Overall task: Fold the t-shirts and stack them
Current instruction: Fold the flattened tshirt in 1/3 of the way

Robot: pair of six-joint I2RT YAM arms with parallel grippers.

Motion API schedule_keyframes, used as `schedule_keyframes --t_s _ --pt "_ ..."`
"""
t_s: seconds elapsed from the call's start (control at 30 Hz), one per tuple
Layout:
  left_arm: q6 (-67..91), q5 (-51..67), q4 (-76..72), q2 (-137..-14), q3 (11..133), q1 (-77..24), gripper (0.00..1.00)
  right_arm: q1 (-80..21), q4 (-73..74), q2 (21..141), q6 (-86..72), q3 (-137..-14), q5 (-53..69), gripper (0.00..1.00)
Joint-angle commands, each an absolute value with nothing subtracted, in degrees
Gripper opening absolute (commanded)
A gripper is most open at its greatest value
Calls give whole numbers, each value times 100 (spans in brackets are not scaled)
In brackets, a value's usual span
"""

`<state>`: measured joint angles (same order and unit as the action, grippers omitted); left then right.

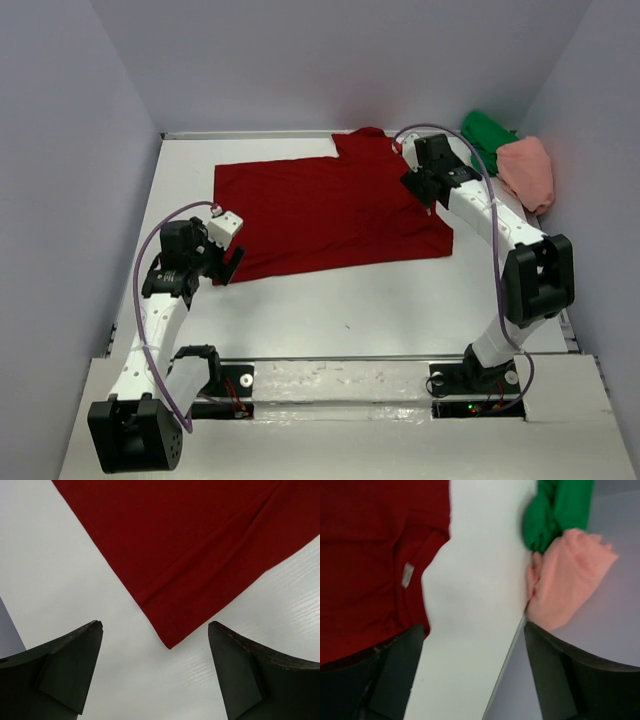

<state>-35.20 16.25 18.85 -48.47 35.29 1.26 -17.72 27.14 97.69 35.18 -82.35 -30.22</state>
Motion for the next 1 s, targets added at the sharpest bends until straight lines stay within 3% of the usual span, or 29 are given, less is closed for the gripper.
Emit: schedule_keyframes --t_s 0.0,0.03,0.07,0.1,0.13,0.17,0.2,0.23,0.27,0.3,0.37,0.4,0.53,0.97 --pt "-3797 1960 1978 -5106 3735 167 98 -1811 3296 9115 2673 -7595 -2330 82" --pt "-3823 1969 1969 -5167 3796 167 97 -1811 3305 9036 2541 -7481 -2294 63" --pt "-3875 1995 2012 -5290 3849 167 93 -1811 3339 8913 2444 -7314 -2216 51" --pt "-3911 2030 2039 -5352 3911 167 90 -1811 3366 8860 2304 -7252 -2154 25" --pt "-3937 2065 2065 -5396 3963 167 86 -1811 3401 8807 2303 -7207 -2066 25" --pt "-3972 2109 2074 -5449 4068 158 82 -1811 3488 8772 2190 -7190 -1952 1" --pt "-3981 2179 2083 -5519 4104 167 75 -1811 3533 8728 2145 -7172 -1795 0" --pt "-4016 2206 2083 -5546 4183 158 59 -1811 3672 8693 2136 -7172 -1689 0" --pt "-4025 2250 2083 -5624 4210 158 53 -1811 3752 8692 2110 -7189 -1505 0" --pt "-4034 2276 2092 -5651 4245 167 40 -1811 3840 8710 2083 -7242 -1425 0" --pt "-4060 2276 2100 -5756 4306 167 30 -1811 4139 8754 2057 -7286 -1214 0" --pt "-4069 2268 2127 -5792 4324 158 18 -1811 4218 8763 2048 -7295 -1143 0" --pt "-4139 2198 2145 -5897 4307 158 0 -1811 4403 8789 2092 -7199 -888 0" --pt "-4333 1758 1644 -6644 4043 158 0 -1688 4438 9975 2109 -7462 -861 0"
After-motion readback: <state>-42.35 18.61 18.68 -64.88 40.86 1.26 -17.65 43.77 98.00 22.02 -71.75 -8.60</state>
